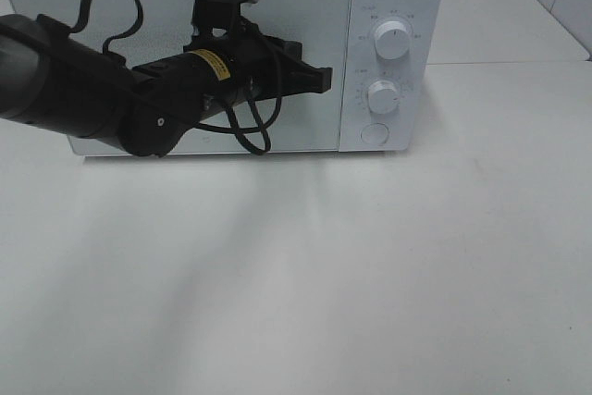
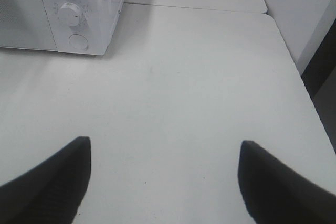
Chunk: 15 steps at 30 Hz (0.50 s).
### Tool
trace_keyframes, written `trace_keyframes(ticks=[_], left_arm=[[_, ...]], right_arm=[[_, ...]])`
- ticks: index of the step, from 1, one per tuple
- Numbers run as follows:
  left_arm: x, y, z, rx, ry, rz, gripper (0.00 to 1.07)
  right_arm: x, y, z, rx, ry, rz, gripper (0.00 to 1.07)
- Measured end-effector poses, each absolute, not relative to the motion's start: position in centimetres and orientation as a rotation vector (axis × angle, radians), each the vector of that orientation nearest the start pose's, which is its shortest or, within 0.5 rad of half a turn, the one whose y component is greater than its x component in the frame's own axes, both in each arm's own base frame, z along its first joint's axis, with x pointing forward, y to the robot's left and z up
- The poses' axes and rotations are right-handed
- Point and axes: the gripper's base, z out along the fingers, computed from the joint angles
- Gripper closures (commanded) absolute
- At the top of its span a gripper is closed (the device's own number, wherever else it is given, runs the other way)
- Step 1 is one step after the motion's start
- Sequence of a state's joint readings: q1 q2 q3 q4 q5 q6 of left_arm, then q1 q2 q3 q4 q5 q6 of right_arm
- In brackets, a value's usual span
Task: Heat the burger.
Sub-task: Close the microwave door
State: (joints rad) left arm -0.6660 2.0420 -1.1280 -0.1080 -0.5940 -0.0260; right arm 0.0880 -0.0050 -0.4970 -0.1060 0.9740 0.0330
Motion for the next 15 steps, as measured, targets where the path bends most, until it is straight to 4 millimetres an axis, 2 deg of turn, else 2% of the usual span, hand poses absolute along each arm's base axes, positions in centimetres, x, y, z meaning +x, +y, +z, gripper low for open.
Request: trace_keyframes(ticks=[12,14,15], left_arm=[[33.9,-27.1,17.6,0.421,1.852,-0.523,1.07],[33.2,-27.1,18.0,0.416,1.876,-0.532,1.05],[32.8,-27.1,18.1,0.424,1.897,-0.535,1.00]], right_arm=[[-0.2,-0.8,28.4,-0.054,1.951,-0.045,0.34],[-0.2,-0.8,28.4,-0.054,1.951,-0.045,0.34],[-0.2,-0.8,28.4,-0.054,1.951,-0.045,0.34]])
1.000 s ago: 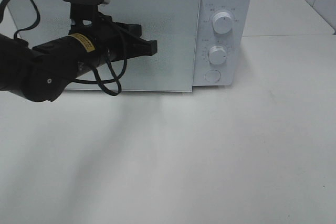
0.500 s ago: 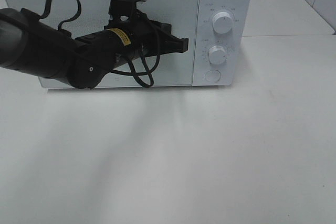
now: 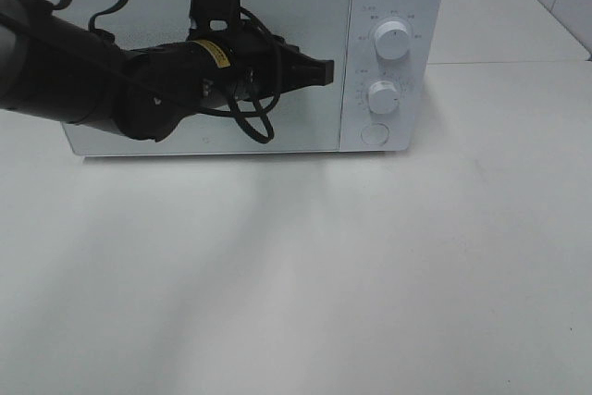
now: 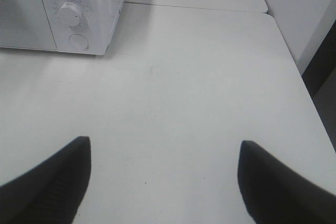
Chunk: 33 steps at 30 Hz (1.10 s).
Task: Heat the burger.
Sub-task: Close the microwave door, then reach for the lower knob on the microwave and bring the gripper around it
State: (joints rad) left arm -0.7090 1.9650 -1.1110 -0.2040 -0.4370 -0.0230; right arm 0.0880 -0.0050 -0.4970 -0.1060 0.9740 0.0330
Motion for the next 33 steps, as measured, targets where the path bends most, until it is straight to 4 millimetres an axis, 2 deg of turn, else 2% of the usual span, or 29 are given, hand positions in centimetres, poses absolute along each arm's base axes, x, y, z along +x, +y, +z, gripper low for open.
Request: trace_keyframes(ticks=[1,3,4,5,6,7,8,9,10,12,14,15,24,28,29,30,32,33], left_arm=[[32.8,-27.1,18.1,0.424,1.897,-0.535,1.00],[31.0,-27.4,18.1,0.497,2.021,-0.537,0.74],[31.0,-27.4,18.1,0.497,2.021,-0.537,0.74],[30.6,-27.4,18.1,0.518,2.068,-0.532,0.45],[30.2,-27.3,18.1,0.538,2.115,-0.527,0.29],[30.2,-27.3,18.1,0.538,2.115,-0.527,0.29],[29.5,-27.0,18.1,0.575,2.207,-0.514,0.05],[28.7,-26.5,18.3,0.614,2.305,-0.499,0.07],[28.7,-26.5,18.3,0.614,2.305,-0.499,0.07],[27.5,-25.8,18.6,0.667,2.435,-0.476,0.08],[27.1,-25.6,18.8,0.682,2.468,-0.469,0.08],[26.3,-25.1,19.2,0.717,2.540,-0.454,0.08],[23.6,-23.3,21.9,0.813,2.701,-0.422,0.08],[23.4,-22.3,22.5,0.807,2.753,-0.405,0.08],[23.8,-21.1,22.8,0.768,2.790,-0.391,0.08],[23.8,-21.1,22.8,0.768,2.790,-0.391,0.08],[24.8,-18.7,23.2,0.672,2.850,-0.367,0.08],[24.8,-18.7,23.2,0.672,2.850,-0.367,0.08]], right_arm=[[-0.2,-0.8,28.4,-0.054,1.951,-0.045,0.34],[-0.2,-0.8,28.4,-0.054,1.951,-0.045,0.34],[-0.2,-0.8,28.4,-0.054,1.951,-0.045,0.34],[-0.2,-0.8,28.4,-0.054,1.951,-0.045,0.34],[-0.2,-0.8,28.4,-0.054,1.951,-0.045,0.34],[-0.2,-0.8,28.4,-0.054,1.951,-0.045,0.34],[-0.2,-0.8,28.4,-0.054,1.951,-0.045,0.34],[-0.2,-0.8,28.4,-0.054,1.951,-0.045,0.34],[-0.2,-0.8,28.4,-0.054,1.951,-0.045,0.34],[-0.2,-0.8,28.4,-0.054,1.951,-0.045,0.34],[-0.2,-0.8,28.4,-0.054,1.951,-0.045,0.34],[-0.2,-0.8,28.4,-0.054,1.951,-0.045,0.34],[-0.2,-0.8,28.4,-0.054,1.951,-0.045,0.34],[-0.2,-0.8,28.4,-0.054,1.951,-0.045,0.34],[-0.2,-0.8,28.4,-0.054,1.951,-0.045,0.34],[-0.2,-0.8,28.4,-0.054,1.951,-0.045,0.34],[-0.2,-0.8,28.4,-0.054,1.951,-0.045,0.34],[-0.2,-0.8,28.4,-0.054,1.951,-0.045,0.34]])
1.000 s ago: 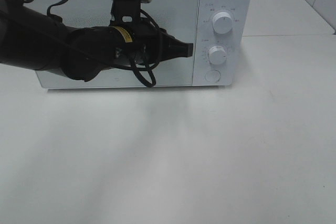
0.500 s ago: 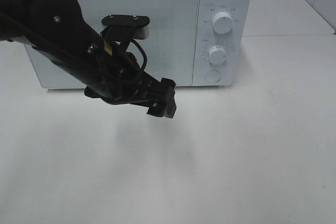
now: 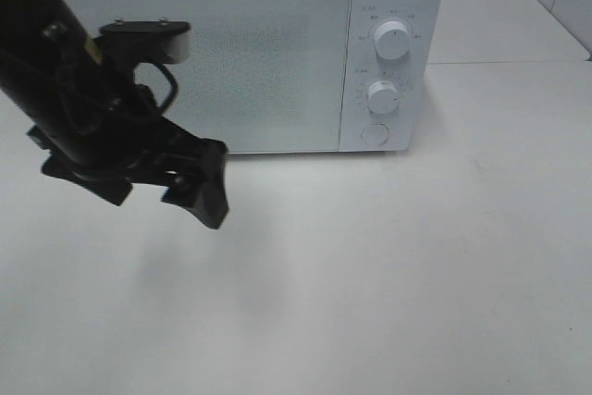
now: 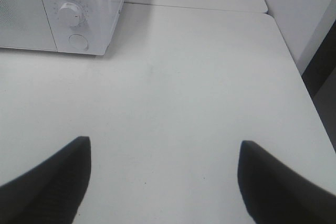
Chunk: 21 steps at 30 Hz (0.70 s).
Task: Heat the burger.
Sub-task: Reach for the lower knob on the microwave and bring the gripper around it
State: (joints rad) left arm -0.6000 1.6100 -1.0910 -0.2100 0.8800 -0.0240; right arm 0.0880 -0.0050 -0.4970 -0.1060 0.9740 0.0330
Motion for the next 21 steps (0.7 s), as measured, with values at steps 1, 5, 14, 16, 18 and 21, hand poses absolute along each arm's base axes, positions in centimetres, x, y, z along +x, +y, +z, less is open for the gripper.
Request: trace_keyframes(ticks=[1,5,14,16,18,21], left_arm=[[25.5,-16.9,23.6,0.592,2.887,-0.352,0.08],[26.3,-14.1,24.1,0.481,2.934,-0.322,0.08],[27.3,-6.5,25.0,0.231,3.036,-0.141,0.08],[27.0,-4.6,25.4,0.179,3.056,-0.072,0.08],[26.8,-4.0,25.4,0.156,3.059,-0.061,0.08],[25.4,-2.3,25.2,0.071,3.084,-0.047,0.08]], right_arm=[[-0.2,-0.8,28.4,-0.054,1.951,-0.045,0.34],[-0.2,-0.8,28.4,-0.054,1.951,-0.045,0.34],[-0.2,-0.8,28.4,-0.054,1.951,-0.045,0.34],[-0.2,-0.8,28.4,-0.054,1.951,-0.045,0.34],[-0.2,-0.8,28.4,-0.054,1.951,-0.045,0.34],[-0.2,-0.8,28.4,-0.054,1.951,-0.045,0.34]])
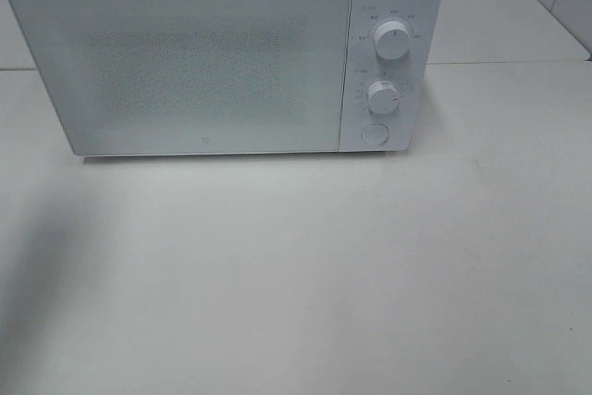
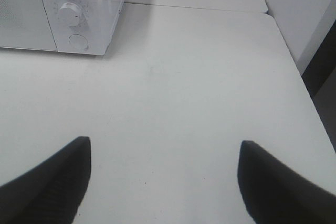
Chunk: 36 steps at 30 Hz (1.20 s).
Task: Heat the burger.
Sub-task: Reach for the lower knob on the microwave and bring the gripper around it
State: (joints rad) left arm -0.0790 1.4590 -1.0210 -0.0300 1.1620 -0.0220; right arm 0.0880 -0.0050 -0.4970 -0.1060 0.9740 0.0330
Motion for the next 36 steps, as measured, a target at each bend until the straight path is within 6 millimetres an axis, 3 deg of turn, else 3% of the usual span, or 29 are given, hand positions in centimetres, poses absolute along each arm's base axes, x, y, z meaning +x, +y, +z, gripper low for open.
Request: trace_keyframes(ticks=[5,7,10,11,16,18,27,29,36], left_arm=[[23.1,-1.5,24.7,0.017,3.098,-0.063,0.08],[20.8,-1.5,24.6,0.003,3.078,-0.093,0.09],[20.2,-1.5,24.6,0.001,3.076,-0.097,0.09],[18.9,-1.5,24.5,0.000,3.066,-0.101,0.09],[16.8,-1.5,24.6,-0.009,3.032,-0.121,0.09],[14.8,-1.5,24.7,-0.018,2.986,-0.152,0.09],[11.8,-1.5,24.9,-0.019,2.834,-0.168,0.09],[10.2,-1.4,25.1,-0.010,2.753,-0.171,0.09],[8.4,-1.5,26.0,0.071,2.631,-0.178,0.09]], right_arm=[[-0.2,-0.8,28.4,-0.054,1.951,-0.045,0.34],[-0.2,-0.8,28.4,-0.054,1.951,-0.045,0.34],[-0.2,-0.8,28.4,-0.054,1.951,-0.045,0.34],[-0.2,-0.8,28.4,-0.054,1.951,-0.045,0.34],[-0.2,-0.8,28.4,-0.054,1.951,-0.045,0.34],[-0.2,-0.8,28.4,-0.054,1.951,-0.045,0.34],[-0.2,-0.8,28.4,-0.054,1.950,-0.045,0.34],[-0.2,-0.8,28.4,-0.054,1.950,-0.045,0.34],[-0.2,-0.8,28.4,-0.054,1.950,-0.045,0.34]])
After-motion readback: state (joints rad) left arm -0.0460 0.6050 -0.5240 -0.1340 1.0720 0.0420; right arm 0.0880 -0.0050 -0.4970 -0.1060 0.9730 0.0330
